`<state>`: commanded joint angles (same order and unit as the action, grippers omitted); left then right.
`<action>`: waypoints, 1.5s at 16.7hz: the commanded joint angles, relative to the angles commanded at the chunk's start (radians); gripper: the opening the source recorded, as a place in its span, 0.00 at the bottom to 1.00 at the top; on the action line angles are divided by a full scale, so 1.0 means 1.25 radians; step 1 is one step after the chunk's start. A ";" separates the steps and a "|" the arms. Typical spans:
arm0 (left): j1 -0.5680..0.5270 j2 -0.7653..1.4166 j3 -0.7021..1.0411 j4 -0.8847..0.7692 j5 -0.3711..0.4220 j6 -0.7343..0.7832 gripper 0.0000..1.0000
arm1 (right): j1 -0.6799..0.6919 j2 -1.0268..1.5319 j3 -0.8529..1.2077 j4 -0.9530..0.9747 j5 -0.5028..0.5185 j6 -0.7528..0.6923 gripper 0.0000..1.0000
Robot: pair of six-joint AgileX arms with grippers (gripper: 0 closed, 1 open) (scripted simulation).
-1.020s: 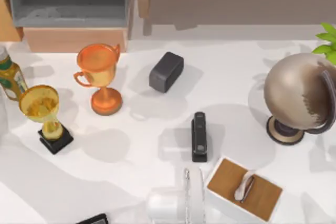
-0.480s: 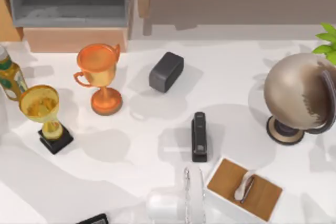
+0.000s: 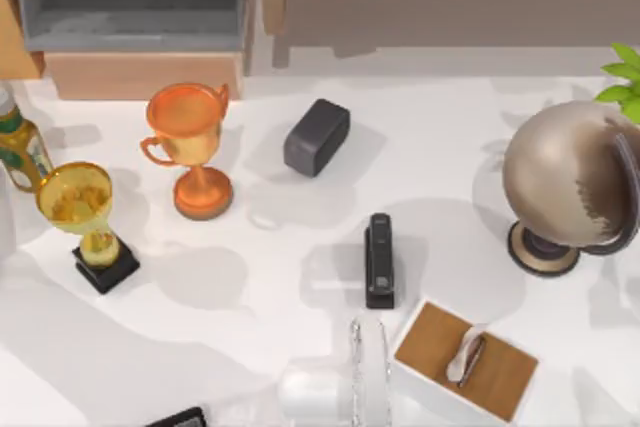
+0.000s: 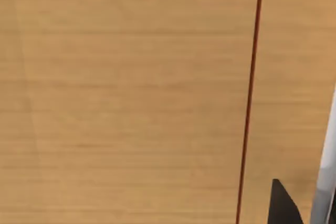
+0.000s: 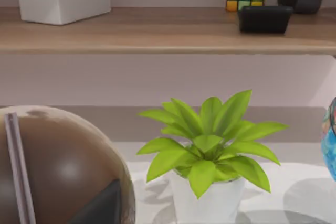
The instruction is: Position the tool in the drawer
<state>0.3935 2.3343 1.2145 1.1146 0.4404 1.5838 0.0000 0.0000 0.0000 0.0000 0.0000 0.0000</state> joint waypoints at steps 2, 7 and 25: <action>0.000 0.000 0.000 0.000 0.000 0.000 0.00 | 0.000 0.000 0.000 0.000 0.000 0.000 1.00; 0.000 0.000 0.000 0.000 0.000 0.000 0.00 | 0.000 0.000 0.000 0.000 0.000 0.000 1.00; 0.074 -0.099 -0.253 0.123 0.063 -0.003 0.00 | 0.000 0.000 0.000 0.000 0.000 0.000 1.00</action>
<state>0.4864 2.2108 0.8987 1.2680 0.5194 1.5797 0.0000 0.0000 0.0000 0.0000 0.0000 0.0000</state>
